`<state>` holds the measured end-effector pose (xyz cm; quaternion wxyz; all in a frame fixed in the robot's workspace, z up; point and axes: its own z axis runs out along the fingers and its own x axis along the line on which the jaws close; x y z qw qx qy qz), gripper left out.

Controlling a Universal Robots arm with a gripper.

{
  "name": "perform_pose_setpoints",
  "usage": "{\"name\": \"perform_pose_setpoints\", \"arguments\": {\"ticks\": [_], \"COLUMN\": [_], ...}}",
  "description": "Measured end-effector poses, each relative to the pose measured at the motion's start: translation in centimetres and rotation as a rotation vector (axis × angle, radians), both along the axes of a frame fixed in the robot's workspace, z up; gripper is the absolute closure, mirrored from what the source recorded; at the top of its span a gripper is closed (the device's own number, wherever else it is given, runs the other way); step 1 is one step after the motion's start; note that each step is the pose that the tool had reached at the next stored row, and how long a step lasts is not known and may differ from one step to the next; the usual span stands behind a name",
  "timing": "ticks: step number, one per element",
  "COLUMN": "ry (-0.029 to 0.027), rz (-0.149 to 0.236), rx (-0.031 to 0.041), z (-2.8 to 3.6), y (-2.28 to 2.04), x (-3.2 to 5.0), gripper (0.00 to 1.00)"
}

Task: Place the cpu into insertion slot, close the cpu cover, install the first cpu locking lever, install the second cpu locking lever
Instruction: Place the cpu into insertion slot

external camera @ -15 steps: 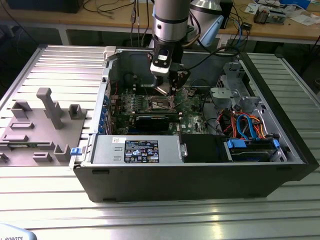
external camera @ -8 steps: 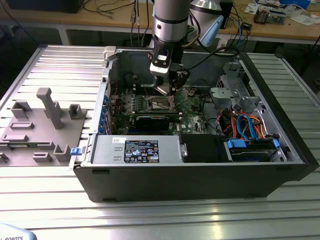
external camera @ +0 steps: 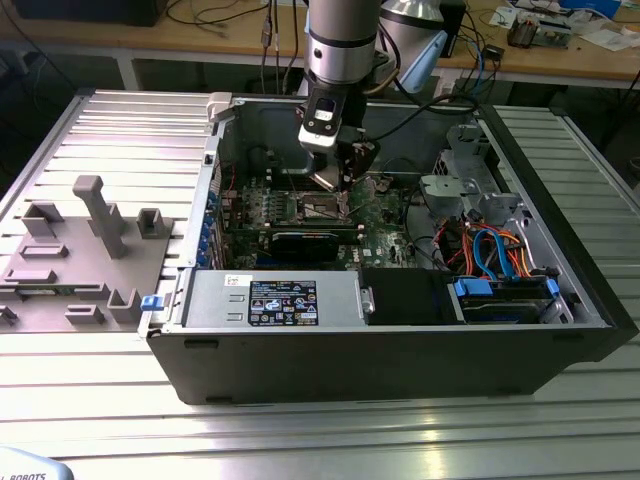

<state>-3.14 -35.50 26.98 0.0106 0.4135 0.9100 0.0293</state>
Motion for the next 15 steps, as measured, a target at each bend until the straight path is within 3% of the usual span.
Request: {"name": "perform_pose_setpoints", "arguments": {"ticks": [15], "ry": [0.0000], "rz": [-0.026], "rx": [0.0001], "z": [-0.07], "y": [0.00], "x": [0.00], "gripper": [0.45]}}
